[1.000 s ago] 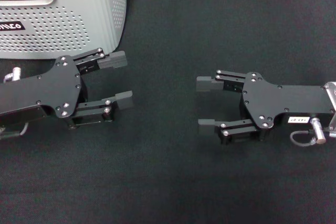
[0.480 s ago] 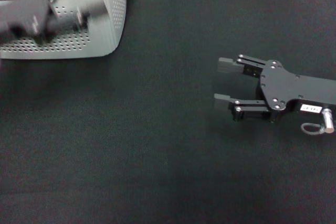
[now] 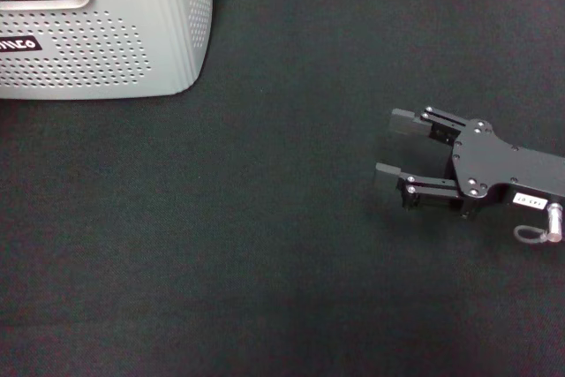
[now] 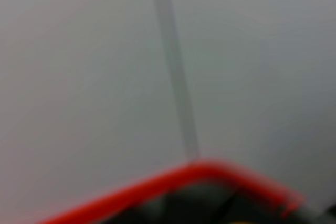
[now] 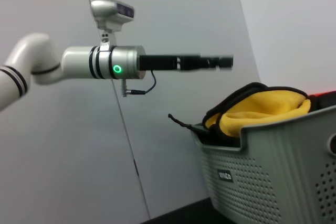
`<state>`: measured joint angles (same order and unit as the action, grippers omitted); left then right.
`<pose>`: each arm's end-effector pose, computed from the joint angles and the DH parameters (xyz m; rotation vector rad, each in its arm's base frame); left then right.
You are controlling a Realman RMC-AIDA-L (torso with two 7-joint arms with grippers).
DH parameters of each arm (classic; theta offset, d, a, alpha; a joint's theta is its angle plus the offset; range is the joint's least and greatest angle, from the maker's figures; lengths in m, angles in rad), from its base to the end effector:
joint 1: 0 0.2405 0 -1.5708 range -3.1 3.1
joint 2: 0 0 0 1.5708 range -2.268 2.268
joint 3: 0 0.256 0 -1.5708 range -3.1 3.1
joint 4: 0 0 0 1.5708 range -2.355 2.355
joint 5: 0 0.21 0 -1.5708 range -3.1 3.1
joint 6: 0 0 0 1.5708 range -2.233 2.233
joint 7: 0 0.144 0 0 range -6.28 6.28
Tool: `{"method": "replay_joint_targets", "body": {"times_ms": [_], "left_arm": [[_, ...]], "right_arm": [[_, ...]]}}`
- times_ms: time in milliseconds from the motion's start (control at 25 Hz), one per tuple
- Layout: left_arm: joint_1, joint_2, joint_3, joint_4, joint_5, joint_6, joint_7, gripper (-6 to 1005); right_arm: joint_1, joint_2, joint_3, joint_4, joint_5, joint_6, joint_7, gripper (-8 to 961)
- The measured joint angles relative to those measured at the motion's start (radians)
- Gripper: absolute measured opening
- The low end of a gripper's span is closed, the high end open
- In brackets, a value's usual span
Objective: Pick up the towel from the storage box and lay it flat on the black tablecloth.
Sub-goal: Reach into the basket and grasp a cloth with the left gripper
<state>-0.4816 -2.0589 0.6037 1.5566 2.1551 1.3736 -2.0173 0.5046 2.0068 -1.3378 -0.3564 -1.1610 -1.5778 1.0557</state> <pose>-0.2101 0.3711 0.1957 -2.0815 -0.5494 -0.3921 0.2316 0.3036 -0.0318 -2.6865 0.4305 1.1814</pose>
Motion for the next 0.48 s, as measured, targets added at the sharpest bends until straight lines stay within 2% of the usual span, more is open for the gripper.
{"method": "replay_joint_targets", "body": {"times_ms": [80, 160, 320, 480], "left_arm": [[-0.028, -0.014, 0.005, 0.025, 0.158, -0.024, -0.058, 724], [-0.049, -0.027, 0.013, 0.031, 0.261, -0.047, -0.093, 723], [-0.042, -0.032, 0.08, 0.006, 0.31, -0.121, -0.127, 721], [-0.038, -0.032, 0.106, -0.021, 0.315, -0.152, -0.133, 720]], "right_arm": [[-0.003, 0.003, 0.0, 0.003, 0.0, 0.01, 0.0, 866], [-0.004, 0.004, 0.0, 0.004, 0.0, 0.018, 0.0, 866], [0.0, 0.007, 0.0, 0.005, -0.005, 0.032, 0.0, 865], [0.0, 0.007, 0.0, 0.005, -0.007, 0.034, 0.0, 865]]}}
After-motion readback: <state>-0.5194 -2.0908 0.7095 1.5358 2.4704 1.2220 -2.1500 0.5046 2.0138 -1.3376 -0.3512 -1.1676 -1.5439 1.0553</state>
